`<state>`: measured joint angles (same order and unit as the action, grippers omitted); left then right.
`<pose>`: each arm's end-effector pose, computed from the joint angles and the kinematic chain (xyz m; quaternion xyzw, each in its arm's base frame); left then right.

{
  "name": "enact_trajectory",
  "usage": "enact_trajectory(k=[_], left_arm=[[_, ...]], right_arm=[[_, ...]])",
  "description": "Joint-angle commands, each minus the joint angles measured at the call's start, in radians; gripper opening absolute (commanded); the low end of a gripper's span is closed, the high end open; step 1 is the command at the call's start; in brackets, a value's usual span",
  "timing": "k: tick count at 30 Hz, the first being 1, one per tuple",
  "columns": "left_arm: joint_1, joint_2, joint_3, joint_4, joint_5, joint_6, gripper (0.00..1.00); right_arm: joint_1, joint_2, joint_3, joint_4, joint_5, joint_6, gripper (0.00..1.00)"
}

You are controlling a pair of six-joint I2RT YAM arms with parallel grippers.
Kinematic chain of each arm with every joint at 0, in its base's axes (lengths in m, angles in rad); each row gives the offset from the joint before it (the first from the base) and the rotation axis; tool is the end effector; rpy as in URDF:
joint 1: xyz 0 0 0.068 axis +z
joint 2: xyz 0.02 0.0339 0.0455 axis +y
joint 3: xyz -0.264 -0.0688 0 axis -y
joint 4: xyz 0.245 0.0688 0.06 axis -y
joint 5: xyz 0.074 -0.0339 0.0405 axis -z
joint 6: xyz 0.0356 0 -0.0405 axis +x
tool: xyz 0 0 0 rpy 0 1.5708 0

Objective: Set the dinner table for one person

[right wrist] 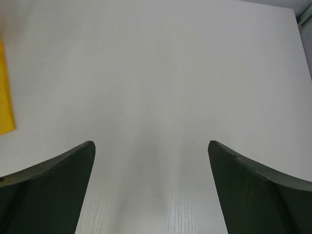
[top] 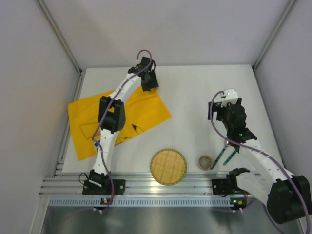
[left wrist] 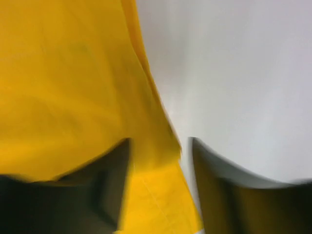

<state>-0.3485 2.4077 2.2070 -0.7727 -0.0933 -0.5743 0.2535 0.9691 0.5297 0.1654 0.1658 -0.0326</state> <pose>0.4989 -0.1778 0.2098 -0.1212 0.9471 -0.0910 0.2831 0.2172 0.0502 0.2517 -0.0637 0.7933 0.0007 0.6054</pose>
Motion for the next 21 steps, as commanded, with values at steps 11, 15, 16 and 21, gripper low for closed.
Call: enact_trajectory(k=[11,15,16,21], left_arm=[[-0.095,-0.174,0.005,0.276,0.488,-0.115,0.99],[-0.093,-0.301,-0.104,0.117,0.356,0.031,0.99],[-0.093,-0.327,-0.175,0.093,0.305,0.051,0.99],[-0.072,-0.481,-0.406,0.001,0.113,0.096,0.98]], right_arm=[[0.003,0.103,0.249,-0.119,-0.020,0.282,1.00],[0.003,0.340,0.427,-0.092,-0.227,0.347,1.00],[0.003,0.389,0.469,-0.098,-0.280,0.359,1.00],[0.003,0.678,0.746,-0.190,-0.341,0.405,0.94]])
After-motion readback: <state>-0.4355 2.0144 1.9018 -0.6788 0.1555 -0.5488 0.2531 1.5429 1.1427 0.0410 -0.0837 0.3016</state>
